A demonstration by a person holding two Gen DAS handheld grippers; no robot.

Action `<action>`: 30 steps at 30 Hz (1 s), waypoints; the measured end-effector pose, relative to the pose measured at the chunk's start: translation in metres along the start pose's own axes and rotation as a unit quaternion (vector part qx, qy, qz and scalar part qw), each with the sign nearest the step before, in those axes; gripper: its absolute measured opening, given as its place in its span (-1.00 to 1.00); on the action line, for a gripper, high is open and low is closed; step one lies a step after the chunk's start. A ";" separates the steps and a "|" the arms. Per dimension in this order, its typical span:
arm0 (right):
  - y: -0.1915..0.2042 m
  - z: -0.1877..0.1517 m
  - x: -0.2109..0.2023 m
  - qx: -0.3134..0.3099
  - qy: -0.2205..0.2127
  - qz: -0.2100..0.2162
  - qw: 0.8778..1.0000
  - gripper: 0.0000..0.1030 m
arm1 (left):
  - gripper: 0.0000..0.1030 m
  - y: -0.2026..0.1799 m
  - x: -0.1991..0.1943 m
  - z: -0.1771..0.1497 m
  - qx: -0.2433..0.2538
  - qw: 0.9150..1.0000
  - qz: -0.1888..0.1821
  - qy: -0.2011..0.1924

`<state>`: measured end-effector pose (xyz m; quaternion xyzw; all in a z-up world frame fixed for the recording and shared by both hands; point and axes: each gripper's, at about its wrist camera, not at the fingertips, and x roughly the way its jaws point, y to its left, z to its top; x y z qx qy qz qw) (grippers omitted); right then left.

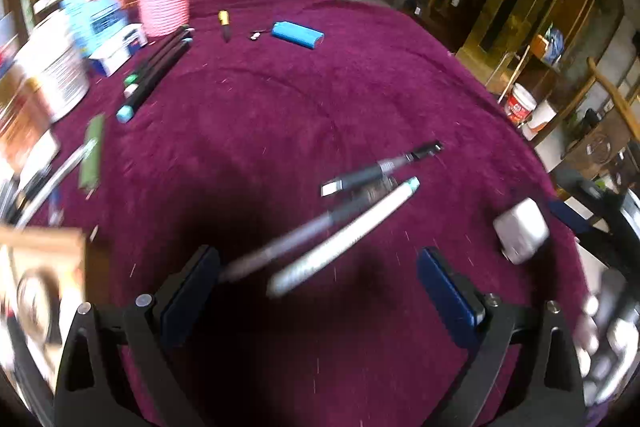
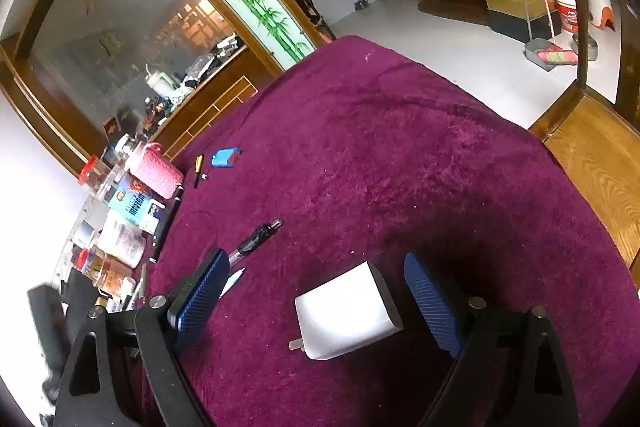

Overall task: Organize rigid objects
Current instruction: 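Move both grippers over the pens lying beside the white charger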

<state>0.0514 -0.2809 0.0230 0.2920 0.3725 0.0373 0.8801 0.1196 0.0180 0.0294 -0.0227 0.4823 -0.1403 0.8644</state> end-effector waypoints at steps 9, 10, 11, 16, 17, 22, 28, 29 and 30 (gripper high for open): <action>0.002 0.001 0.007 -0.008 0.004 -0.015 1.000 0.78 | 0.58 -0.036 0.049 0.011 0.110 0.993 0.035 0.039; 0.002 0.000 0.008 -0.009 0.006 -0.016 1.000 0.78 | 0.30 -0.039 0.047 0.009 0.113 0.992 0.029 0.037; 0.002 0.000 0.009 -0.010 0.008 -0.016 1.000 0.78 | 0.20 -0.041 0.043 0.007 0.112 0.993 0.020 0.038; 0.005 -0.003 0.016 -0.014 0.025 -0.019 0.999 0.78 | 0.13 -0.060 0.023 -0.019 0.137 0.985 -0.072 0.072; 0.004 -0.004 0.017 -0.014 0.027 -0.019 0.999 0.78 | 0.14 -0.067 0.018 -0.027 0.147 0.980 -0.104 0.084; 0.002 -0.005 0.017 -0.007 0.032 -0.019 0.999 0.78 | 0.14 -0.085 -0.006 -0.035 0.177 0.973 -0.128 0.074; -0.002 -0.005 0.019 0.003 0.038 -0.016 0.999 0.78 | 0.25 -0.056 0.016 0.019 0.114 0.993 -0.039 0.018; -0.002 -0.005 0.019 0.004 0.039 -0.017 0.999 0.78 | 0.25 -0.054 0.023 0.028 0.122 0.992 -0.021 0.013; -0.002 -0.005 0.020 0.005 0.039 -0.017 0.999 0.78 | 0.25 -0.057 0.031 0.034 0.136 0.991 -0.002 0.011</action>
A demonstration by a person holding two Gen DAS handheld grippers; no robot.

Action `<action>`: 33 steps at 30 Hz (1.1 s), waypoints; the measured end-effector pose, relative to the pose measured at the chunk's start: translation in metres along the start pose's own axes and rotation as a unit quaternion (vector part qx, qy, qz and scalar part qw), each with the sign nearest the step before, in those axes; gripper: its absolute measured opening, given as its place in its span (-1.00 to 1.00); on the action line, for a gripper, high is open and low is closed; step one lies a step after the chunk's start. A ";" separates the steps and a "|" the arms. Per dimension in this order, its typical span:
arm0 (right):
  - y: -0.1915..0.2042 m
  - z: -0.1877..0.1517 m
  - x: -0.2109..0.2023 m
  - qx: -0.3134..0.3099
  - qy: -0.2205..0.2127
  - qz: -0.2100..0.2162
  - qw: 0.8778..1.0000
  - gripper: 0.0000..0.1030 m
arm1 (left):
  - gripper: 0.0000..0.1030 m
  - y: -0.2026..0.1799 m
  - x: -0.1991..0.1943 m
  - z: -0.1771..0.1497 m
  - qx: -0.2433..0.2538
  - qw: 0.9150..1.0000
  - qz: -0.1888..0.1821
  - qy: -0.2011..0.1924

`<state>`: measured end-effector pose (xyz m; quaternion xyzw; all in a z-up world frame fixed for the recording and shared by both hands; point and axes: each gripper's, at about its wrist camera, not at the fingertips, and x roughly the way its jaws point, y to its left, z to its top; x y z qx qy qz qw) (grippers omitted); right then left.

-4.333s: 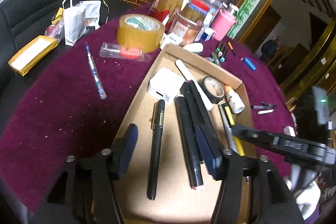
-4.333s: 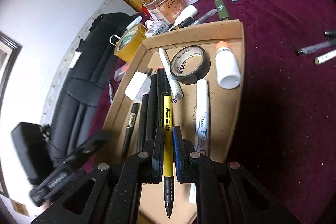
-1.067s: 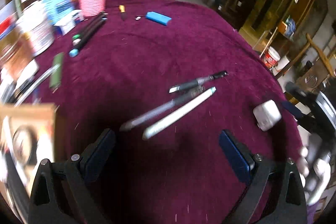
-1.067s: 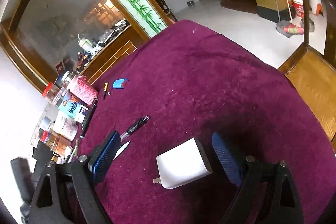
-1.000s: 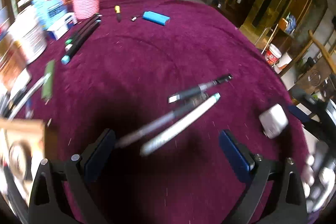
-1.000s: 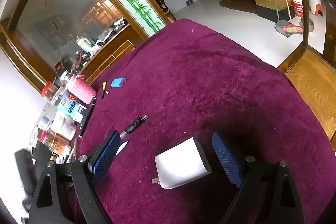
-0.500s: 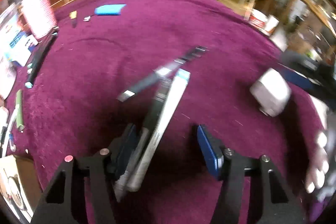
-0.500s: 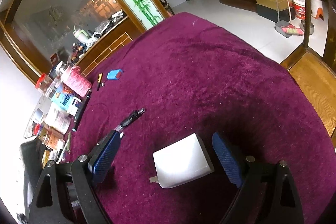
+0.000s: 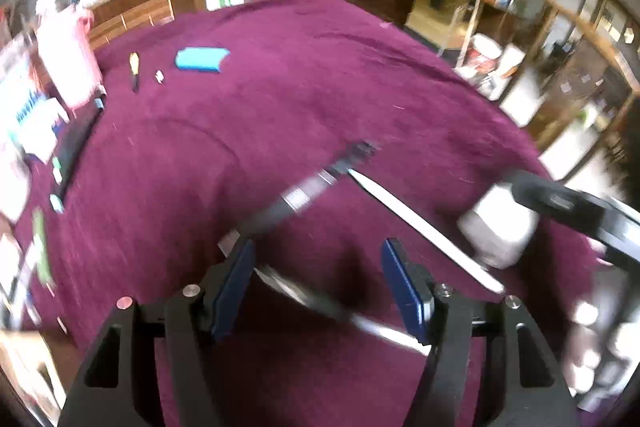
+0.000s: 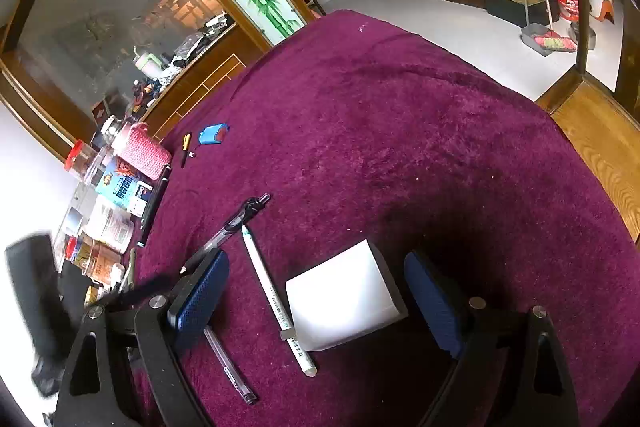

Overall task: Organize rigid objects
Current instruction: 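Move both grippers over the pens lying beside the white charger, then grasp the clear black-capped gel pen with the left gripper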

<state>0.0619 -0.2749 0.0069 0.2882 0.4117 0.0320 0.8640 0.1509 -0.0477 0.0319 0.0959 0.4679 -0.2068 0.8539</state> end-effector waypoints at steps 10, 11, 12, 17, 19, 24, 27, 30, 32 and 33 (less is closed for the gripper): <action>0.003 0.000 0.007 -0.007 0.011 -0.009 1.000 0.78 | -0.28 -0.012 0.043 0.024 0.079 0.996 -0.007 0.049; 0.003 0.000 0.008 -0.008 0.012 -0.010 1.000 0.78 | -0.42 -0.013 0.042 0.023 0.086 0.995 0.007 0.046; 0.003 0.000 0.009 -0.009 0.013 -0.012 1.000 0.78 | -0.60 -0.011 0.039 0.023 0.085 0.995 0.013 0.044; 0.003 -0.001 0.011 -0.008 0.013 -0.018 1.000 0.78 | -0.81 0.014 0.020 0.019 0.013 0.999 -0.030 0.036; 0.002 -0.001 0.012 -0.006 0.015 -0.021 1.000 0.78 | -0.81 0.013 0.003 0.011 0.002 0.999 -0.038 0.026; 0.000 -0.001 0.015 -0.003 0.017 -0.023 1.000 0.78 | -0.82 0.013 -0.035 -0.009 -0.011 0.998 -0.061 0.001; -0.001 0.000 0.014 -0.004 0.012 -0.028 1.000 0.78 | -0.92 0.014 -0.063 -0.024 -0.022 0.996 -0.082 -0.017; -0.001 -0.001 0.015 -0.005 0.015 -0.027 1.000 0.78 | -0.94 0.014 -0.089 -0.043 -0.037 0.994 -0.099 -0.034; -0.001 -0.001 0.014 -0.006 0.015 -0.028 0.999 0.78 | -0.94 0.014 -0.102 -0.061 -0.042 0.993 -0.104 -0.036; -0.001 -0.001 0.014 -0.007 0.015 -0.028 0.999 0.78 | -0.94 0.014 -0.106 -0.070 -0.046 0.993 -0.107 -0.034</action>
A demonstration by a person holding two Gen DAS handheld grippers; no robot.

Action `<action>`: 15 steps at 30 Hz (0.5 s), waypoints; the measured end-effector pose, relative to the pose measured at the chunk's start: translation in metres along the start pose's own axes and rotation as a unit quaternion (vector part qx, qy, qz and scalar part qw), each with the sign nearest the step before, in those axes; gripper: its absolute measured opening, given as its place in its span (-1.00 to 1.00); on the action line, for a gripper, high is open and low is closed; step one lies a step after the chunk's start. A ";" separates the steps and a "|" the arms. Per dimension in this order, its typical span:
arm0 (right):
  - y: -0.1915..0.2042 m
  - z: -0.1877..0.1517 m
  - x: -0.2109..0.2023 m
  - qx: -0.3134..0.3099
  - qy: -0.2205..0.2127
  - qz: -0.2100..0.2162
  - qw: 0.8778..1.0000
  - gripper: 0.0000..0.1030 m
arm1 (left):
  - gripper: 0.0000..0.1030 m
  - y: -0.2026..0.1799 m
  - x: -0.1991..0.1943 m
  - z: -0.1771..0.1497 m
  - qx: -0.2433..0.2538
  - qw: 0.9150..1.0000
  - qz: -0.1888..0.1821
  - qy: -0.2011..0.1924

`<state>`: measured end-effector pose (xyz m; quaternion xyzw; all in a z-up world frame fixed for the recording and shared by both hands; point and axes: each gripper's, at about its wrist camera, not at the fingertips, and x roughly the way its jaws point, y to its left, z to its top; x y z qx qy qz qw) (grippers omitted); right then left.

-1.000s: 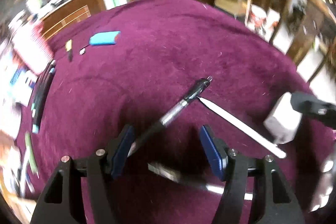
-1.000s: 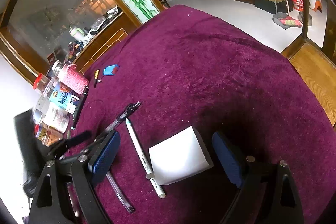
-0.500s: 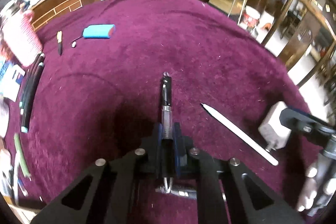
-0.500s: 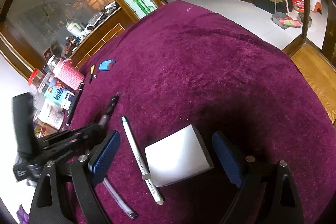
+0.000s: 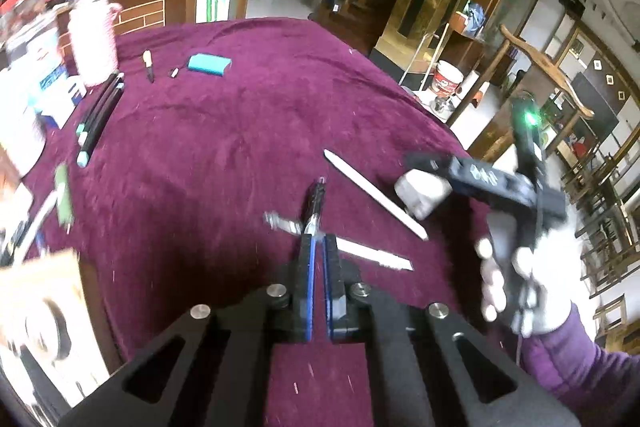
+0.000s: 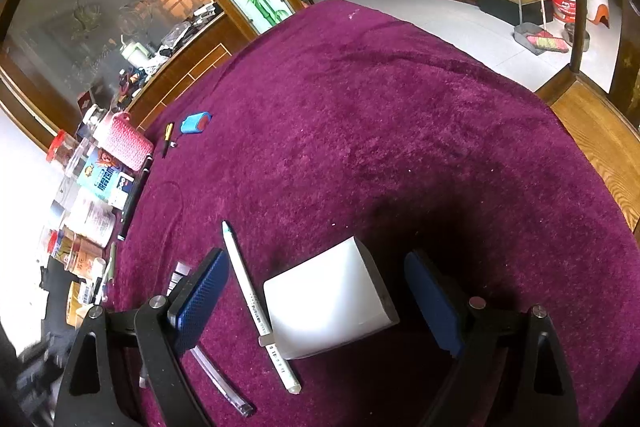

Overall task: Organize rigid objects
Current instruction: 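Grasp the clear black-capped gel pen with the left gripper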

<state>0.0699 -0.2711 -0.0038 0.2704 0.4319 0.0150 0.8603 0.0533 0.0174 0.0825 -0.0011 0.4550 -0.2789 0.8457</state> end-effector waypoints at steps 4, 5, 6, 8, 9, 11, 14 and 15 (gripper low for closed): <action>0.000 -0.001 0.000 0.000 0.000 0.000 1.000 0.78 | -0.92 -0.005 0.001 -0.027 0.021 0.998 0.055 0.019; 0.000 -0.001 0.000 -0.001 0.000 0.000 1.000 0.78 | -0.89 -0.007 0.005 -0.028 0.026 0.997 0.067 0.023; 0.000 -0.001 0.000 -0.002 -0.001 -0.001 1.000 0.78 | -0.77 -0.006 0.007 -0.027 0.027 0.997 0.072 0.025; 0.000 -0.001 0.000 -0.006 -0.001 -0.004 1.000 0.78 | -0.41 -0.009 0.015 -0.023 0.026 0.997 0.072 0.021; 0.000 -0.002 0.000 -0.008 -0.002 -0.006 1.000 0.78 | -0.22 -0.013 0.019 -0.021 0.030 0.997 0.071 0.017; 0.001 -0.003 0.000 -0.010 -0.003 -0.011 1.000 0.78 | -0.19 -0.023 0.033 -0.017 0.045 0.997 0.064 0.018; 0.002 -0.003 0.001 -0.014 -0.004 -0.015 1.000 0.78 | -0.19 -0.040 0.061 -0.011 0.078 0.994 0.066 0.037; 0.002 -0.003 0.001 -0.014 -0.004 -0.015 1.000 0.77 | -0.19 -0.045 0.070 -0.010 0.092 0.992 0.076 0.041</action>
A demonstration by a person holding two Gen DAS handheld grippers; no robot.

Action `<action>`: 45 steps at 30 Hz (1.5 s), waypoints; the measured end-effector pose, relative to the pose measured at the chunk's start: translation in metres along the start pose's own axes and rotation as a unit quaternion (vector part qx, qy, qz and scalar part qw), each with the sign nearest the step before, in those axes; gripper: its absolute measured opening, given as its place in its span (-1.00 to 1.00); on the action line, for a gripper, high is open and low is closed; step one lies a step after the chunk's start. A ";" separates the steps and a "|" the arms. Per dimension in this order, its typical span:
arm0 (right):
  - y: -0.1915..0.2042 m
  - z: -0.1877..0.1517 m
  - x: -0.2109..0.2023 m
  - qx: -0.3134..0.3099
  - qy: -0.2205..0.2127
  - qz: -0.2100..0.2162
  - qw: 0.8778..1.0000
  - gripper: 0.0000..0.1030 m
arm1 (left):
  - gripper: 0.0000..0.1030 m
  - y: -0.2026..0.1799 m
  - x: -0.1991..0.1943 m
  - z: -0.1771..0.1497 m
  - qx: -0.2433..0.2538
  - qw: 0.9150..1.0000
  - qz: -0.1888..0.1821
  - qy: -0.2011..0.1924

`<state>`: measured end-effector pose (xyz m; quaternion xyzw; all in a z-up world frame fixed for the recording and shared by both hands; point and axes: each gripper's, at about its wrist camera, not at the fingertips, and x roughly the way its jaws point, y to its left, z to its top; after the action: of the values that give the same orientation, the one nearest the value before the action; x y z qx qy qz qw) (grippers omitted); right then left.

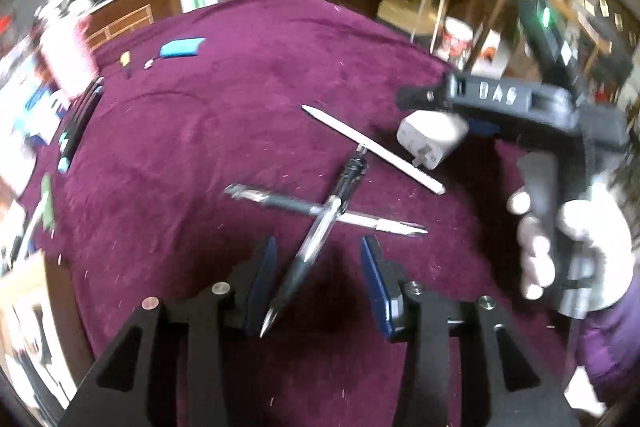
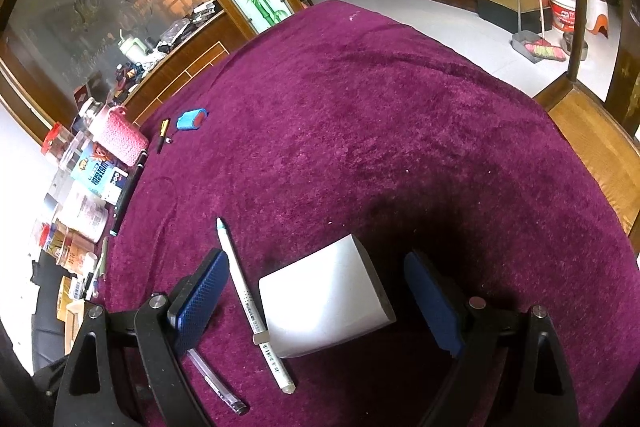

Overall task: Organize rigid objects
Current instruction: 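Grasp the clear black-capped gel pen with the left gripper, then lift the gel pen with the left gripper while the right grasps another clear pen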

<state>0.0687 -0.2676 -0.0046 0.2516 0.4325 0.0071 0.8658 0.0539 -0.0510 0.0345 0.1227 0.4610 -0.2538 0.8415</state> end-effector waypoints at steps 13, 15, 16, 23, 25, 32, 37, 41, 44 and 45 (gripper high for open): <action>0.003 0.001 0.002 -0.006 -0.002 -0.003 1.000 0.77 | -0.81 0.007 0.005 -0.006 -0.051 0.998 -0.034 -0.011; 0.003 0.001 0.003 -0.007 -0.003 -0.004 1.000 0.77 | -0.81 0.012 -0.011 -0.013 -0.064 0.997 -0.042 -0.024; 0.003 0.002 0.003 -0.008 -0.004 -0.004 1.000 0.77 | -0.81 0.014 -0.018 -0.016 -0.070 0.996 -0.045 -0.031; 0.002 0.002 0.000 -0.016 -0.027 -0.017 0.999 0.77 | -0.80 0.025 -0.084 -0.052 -0.109 0.989 -0.051 -0.089; 0.006 0.001 -0.004 -0.028 -0.043 -0.030 0.998 0.77 | -0.80 0.032 -0.104 -0.066 -0.127 0.985 -0.047 -0.107; 0.023 -0.007 -0.016 -0.083 -0.096 -0.090 0.988 0.77 | -0.80 0.051 -0.169 -0.119 -0.184 0.967 -0.041 -0.170; 0.024 -0.011 -0.026 -0.083 -0.124 -0.105 0.983 0.78 | -0.80 0.070 -0.209 -0.162 -0.215 0.957 -0.015 -0.196; 0.032 -0.015 -0.035 -0.094 -0.121 -0.106 0.983 0.78 | -0.80 0.086 -0.231 -0.197 -0.238 0.950 0.005 -0.203; 0.048 -0.024 -0.043 -0.125 -0.098 -0.049 0.986 0.78 | -0.80 0.096 -0.240 -0.215 -0.248 0.945 0.008 -0.212; 0.060 -0.027 -0.044 -0.149 -0.077 -0.019 0.986 0.78 | -0.80 0.098 -0.241 -0.220 -0.250 0.944 0.009 -0.214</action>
<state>0.0331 -0.2136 0.0407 0.1115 0.3637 0.0351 0.9241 -0.1572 0.2042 0.1143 -0.1447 0.3175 -0.1433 0.9262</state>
